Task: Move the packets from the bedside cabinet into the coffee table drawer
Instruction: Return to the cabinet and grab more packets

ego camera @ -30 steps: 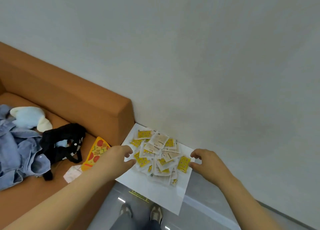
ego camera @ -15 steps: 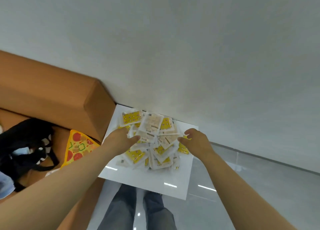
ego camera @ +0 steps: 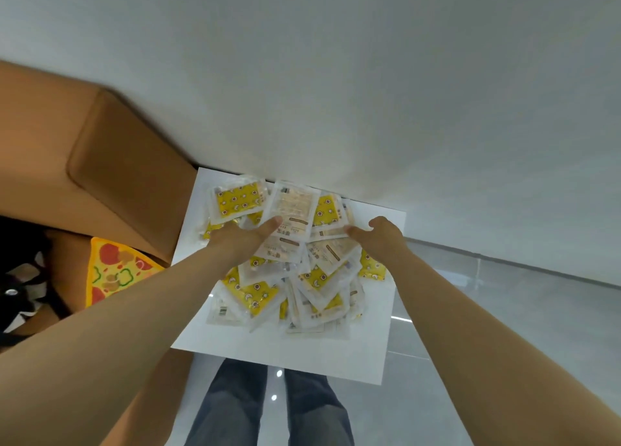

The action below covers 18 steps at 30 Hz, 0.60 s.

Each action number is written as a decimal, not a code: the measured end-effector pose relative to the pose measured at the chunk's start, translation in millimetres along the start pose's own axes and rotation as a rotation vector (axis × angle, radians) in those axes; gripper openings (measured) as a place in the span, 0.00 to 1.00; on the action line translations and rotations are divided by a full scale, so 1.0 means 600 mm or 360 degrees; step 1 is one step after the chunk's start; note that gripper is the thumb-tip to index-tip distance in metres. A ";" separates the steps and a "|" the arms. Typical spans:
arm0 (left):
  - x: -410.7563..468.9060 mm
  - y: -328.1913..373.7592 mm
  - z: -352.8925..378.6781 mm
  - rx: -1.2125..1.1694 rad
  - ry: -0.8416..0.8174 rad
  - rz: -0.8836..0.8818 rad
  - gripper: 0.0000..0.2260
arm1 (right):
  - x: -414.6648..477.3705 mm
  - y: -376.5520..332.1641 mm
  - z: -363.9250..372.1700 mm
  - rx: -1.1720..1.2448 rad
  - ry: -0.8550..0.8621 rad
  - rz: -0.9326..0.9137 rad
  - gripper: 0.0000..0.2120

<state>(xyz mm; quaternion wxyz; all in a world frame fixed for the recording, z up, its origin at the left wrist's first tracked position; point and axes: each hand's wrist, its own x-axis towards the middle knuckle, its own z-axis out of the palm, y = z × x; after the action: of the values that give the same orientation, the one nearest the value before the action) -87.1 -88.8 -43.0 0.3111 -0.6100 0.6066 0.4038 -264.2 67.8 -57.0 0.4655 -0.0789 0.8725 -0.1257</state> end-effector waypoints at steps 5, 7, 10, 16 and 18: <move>0.035 0.000 0.017 -0.0066 0.0083 -0.0001 0.56 | 0.036 -0.012 0.031 0.0211 -0.0038 0.0180 0.33; 0.047 -0.001 0.017 -0.0108 0.0150 0.0033 0.52 | 0.043 -0.015 0.042 0.0218 -0.0025 0.0211 0.30; 0.054 0.003 0.018 -0.0089 0.0174 0.0129 0.38 | 0.049 -0.021 0.050 0.0318 0.0053 0.0243 0.27; 0.060 0.005 0.026 -0.0235 0.0240 0.0268 0.23 | 0.052 -0.029 0.054 0.0468 0.0150 0.0193 0.21; 0.061 0.006 0.028 -0.0290 0.0253 0.0301 0.21 | 0.049 -0.029 0.055 0.0686 0.0164 0.0190 0.17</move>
<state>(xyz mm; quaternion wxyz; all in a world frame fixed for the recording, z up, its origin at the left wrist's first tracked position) -94.7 -92.3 -82.6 0.1661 -0.6059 0.6449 0.4353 -252.7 39.0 -92.8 0.4331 0.0807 0.8512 -0.2853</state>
